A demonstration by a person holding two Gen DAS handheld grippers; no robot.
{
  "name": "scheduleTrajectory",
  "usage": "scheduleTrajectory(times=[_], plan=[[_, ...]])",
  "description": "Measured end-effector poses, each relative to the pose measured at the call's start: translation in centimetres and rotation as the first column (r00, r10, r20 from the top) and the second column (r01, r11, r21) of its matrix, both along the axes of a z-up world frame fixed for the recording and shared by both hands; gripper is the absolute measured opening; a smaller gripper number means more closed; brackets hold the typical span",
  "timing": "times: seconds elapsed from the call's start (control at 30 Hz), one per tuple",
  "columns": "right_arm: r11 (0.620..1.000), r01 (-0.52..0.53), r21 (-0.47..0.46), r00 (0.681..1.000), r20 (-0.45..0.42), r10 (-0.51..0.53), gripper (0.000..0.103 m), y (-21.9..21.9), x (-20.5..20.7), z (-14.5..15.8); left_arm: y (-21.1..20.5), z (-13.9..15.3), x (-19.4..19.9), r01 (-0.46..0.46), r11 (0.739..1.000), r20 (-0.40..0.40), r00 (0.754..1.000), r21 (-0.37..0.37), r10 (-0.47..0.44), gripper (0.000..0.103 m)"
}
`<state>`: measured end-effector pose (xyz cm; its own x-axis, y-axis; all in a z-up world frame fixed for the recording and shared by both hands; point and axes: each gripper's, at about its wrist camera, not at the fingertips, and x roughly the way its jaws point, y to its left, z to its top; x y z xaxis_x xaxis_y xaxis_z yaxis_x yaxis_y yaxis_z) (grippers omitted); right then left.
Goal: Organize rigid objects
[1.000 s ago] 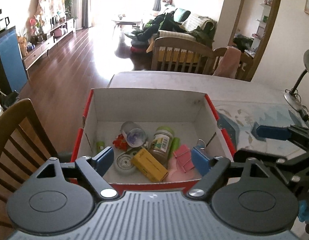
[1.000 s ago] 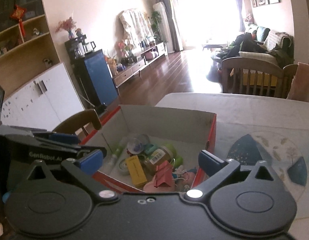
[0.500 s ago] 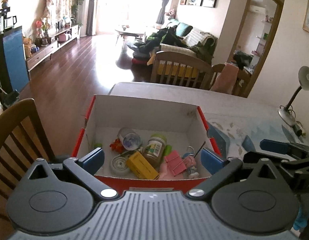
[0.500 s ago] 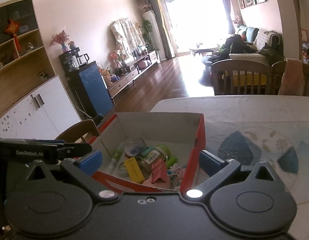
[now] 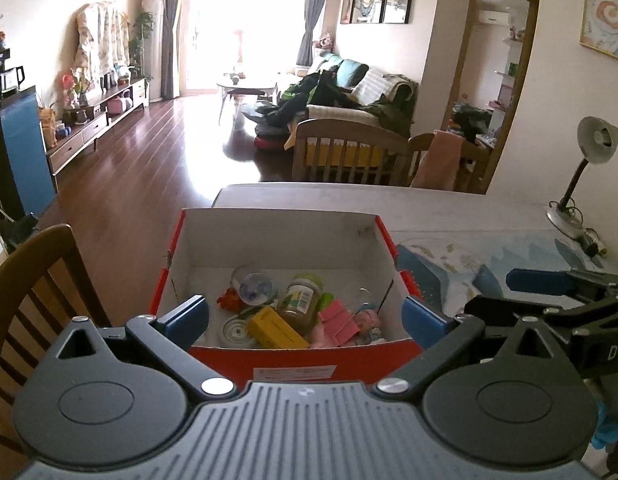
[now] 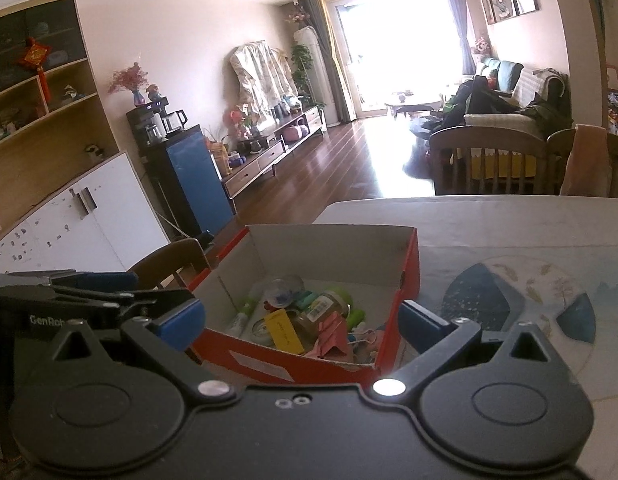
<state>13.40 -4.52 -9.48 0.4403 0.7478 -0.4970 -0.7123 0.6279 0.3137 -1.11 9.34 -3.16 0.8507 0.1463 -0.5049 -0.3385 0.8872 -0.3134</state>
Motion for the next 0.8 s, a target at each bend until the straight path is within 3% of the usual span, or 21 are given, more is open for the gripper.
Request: scheduleTrajectory(times=[0.13, 0.33, 0.8], plan=[[1.000, 0.002, 0.003, 1.000, 0.001, -0.002, 0.103, -0.1, -0.2, 0.0, -0.4, 0.1, -0.5, 0.023, 1.000, 0.027, 0.999, -0.009, -0.023, 0.103], [1.000, 0.002, 0.005, 1.000, -0.003, -0.002, 0.103, -0.2, -0.2, 0.0, -1.5, 0.4, -0.5, 0.012, 0.998, 0.020, 1.000, 0.054, -0.013, 0.103], [1.000, 0.016, 0.000, 1.000, -0.014, -0.016, 0.103, -1.0, 0.0, -0.5, -1.7, 0.2, -0.3, 0.014, 0.999, 0.009, 1.000, 0.030, -0.015, 0.103]])
